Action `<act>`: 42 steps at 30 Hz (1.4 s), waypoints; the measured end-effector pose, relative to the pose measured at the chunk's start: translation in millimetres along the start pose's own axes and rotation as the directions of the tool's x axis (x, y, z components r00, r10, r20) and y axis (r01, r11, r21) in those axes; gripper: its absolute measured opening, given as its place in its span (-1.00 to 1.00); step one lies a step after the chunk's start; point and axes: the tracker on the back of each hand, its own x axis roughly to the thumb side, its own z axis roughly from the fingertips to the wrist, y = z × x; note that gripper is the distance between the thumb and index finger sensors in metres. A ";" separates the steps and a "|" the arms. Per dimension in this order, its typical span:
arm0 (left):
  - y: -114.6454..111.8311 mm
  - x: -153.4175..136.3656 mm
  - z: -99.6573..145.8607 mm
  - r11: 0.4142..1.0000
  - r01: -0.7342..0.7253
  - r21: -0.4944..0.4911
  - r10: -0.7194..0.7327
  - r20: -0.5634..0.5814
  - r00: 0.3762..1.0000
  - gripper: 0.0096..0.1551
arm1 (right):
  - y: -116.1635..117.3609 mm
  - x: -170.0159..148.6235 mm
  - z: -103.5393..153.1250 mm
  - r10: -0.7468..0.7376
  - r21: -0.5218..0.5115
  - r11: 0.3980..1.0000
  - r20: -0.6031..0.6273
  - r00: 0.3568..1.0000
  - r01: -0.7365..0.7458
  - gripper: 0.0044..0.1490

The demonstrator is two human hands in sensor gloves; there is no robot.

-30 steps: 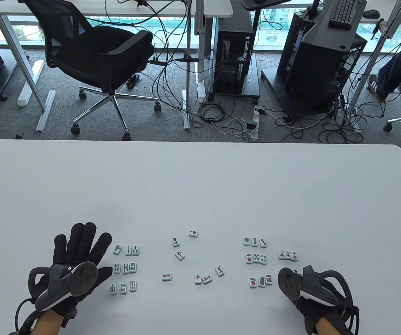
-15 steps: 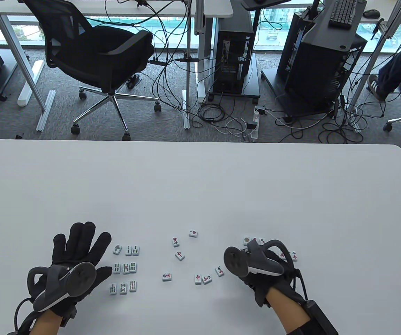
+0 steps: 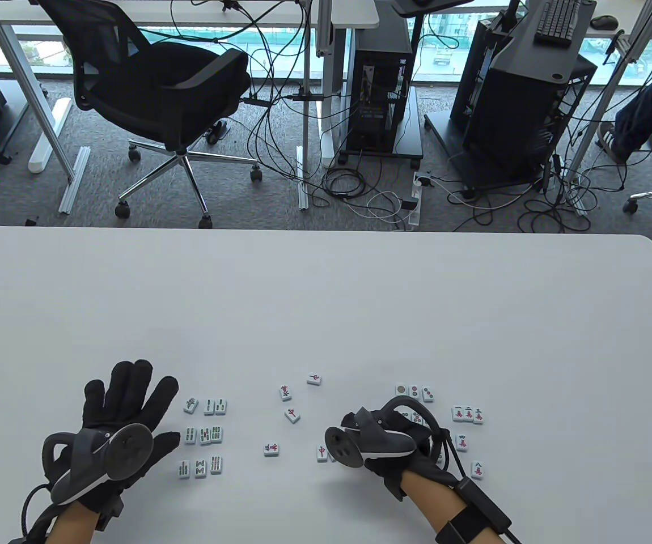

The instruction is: Mahjong suit sorting

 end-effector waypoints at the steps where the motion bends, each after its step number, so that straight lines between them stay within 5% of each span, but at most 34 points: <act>1: -0.3 0.4 -0.1 1.000 0.003 -0.001 -0.003 0.001 1.000 0.00 | 0.1 -1.9 0.6 -0.010 0.006 1.000 0.002 1.000 0.010 -0.26; 5: -0.5 1.0 -0.1 1.000 0.005 -0.009 -0.005 0.002 1.000 0.00 | -4.1 -9.4 12.1 -0.027 -0.024 0.999 -0.012 1.000 0.027 -0.27; 12: -0.9 0.3 -0.6 1.000 0.004 -0.010 -0.004 -0.003 1.000 0.00 | -21.1 -56.6 68.3 -0.111 -0.096 0.991 -0.171 0.979 0.095 -0.26; 22: -1.2 2.9 -0.7 1.000 0.021 -0.023 -0.021 -0.006 1.000 0.00 | 23.6 -90.8 128.3 -0.118 0.063 0.987 -0.329 0.937 0.147 -0.25; 42: -1.7 6.8 -1.2 0.998 0.038 -0.047 -0.038 -0.008 0.999 0.00 | 48.6 -82.8 140.9 -0.079 0.040 0.994 -0.337 0.938 0.098 -0.26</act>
